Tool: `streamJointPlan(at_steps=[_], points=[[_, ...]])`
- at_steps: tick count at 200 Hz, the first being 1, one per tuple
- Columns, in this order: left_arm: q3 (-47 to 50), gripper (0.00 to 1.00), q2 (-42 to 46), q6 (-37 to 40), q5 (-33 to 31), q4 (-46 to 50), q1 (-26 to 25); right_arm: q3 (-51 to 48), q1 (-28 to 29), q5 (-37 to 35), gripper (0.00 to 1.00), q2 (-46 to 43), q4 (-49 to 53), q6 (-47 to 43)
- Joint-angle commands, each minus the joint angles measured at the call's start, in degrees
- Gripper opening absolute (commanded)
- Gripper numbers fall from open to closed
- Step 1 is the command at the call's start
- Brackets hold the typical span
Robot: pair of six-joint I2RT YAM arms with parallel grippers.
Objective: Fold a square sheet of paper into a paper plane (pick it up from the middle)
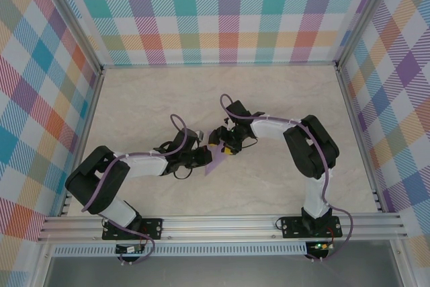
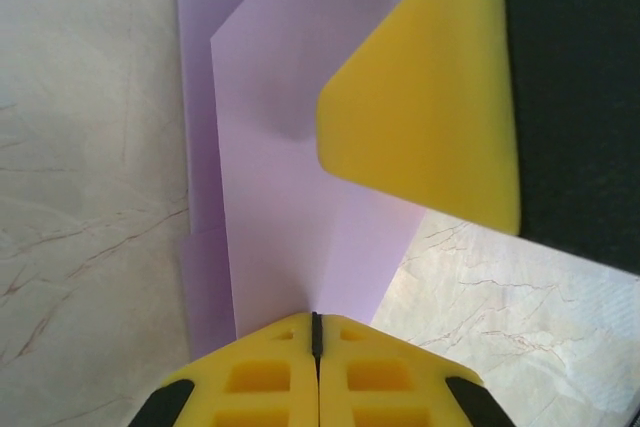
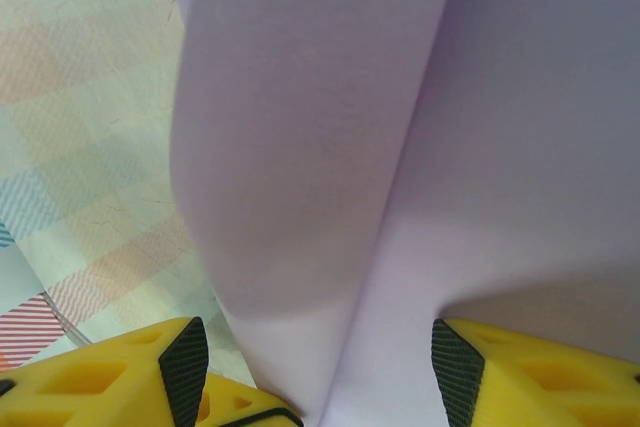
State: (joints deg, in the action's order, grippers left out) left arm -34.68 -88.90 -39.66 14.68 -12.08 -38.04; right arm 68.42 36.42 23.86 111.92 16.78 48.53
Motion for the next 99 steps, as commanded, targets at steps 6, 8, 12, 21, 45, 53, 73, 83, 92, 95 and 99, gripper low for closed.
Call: streamJointPlan(at_steps=[6,8,12,21,45,53,73,83,92,95,99], points=[[-0.94,0.05,-0.83,0.17,-1.01,1.53,0.86,-2.51,0.23,-4.11,0.64,0.94,4.38,-2.19],[-0.95,0.05,-0.83,0.12,-1.04,1.53,0.91,-2.51,0.23,-4.18,0.64,0.87,4.53,-2.28],[-0.92,0.05,-0.85,0.18,-1.05,1.52,0.94,-2.47,0.20,-4.40,0.64,0.78,4.81,-2.38],[-1.01,0.05,-0.84,0.18,-1.06,1.44,0.95,-2.51,0.23,-5.06,0.63,0.69,5.37,-2.55],[-1.08,0.05,-0.77,0.22,-0.92,1.48,1.04,-2.09,0.23,-6.86,0.59,1.10,7.27,-2.90],[-1.10,0.05,-0.75,0.24,-0.97,1.53,1.04,-1.93,0.22,-7.22,0.57,1.48,7.83,-3.00],[-1.10,0.05,-0.66,0.29,-0.64,1.53,1.13,-1.64,0.18,-7.59,0.55,2.35,8.26,-3.00],[-1.10,0.05,-0.51,0.30,-0.38,1.36,1.13,-1.17,0.23,-7.85,0.54,2.91,8.88,-3.01],[-1.10,0.05,-0.24,0.27,-0.20,1.31,1.13,-0.61,0.23,-8.20,0.54,3.51,9.49,-3.00],[-1.10,0.06,-0.11,0.21,-0.16,1.36,1.08,-0.39,0.23,-8.25,0.54,3.70,9.69,-3.00],[-1.10,0.06,0.06,0.27,0.03,1.35,1.13,-0.17,0.23,-8.36,0.53,3.94,10.00,-3.01]])
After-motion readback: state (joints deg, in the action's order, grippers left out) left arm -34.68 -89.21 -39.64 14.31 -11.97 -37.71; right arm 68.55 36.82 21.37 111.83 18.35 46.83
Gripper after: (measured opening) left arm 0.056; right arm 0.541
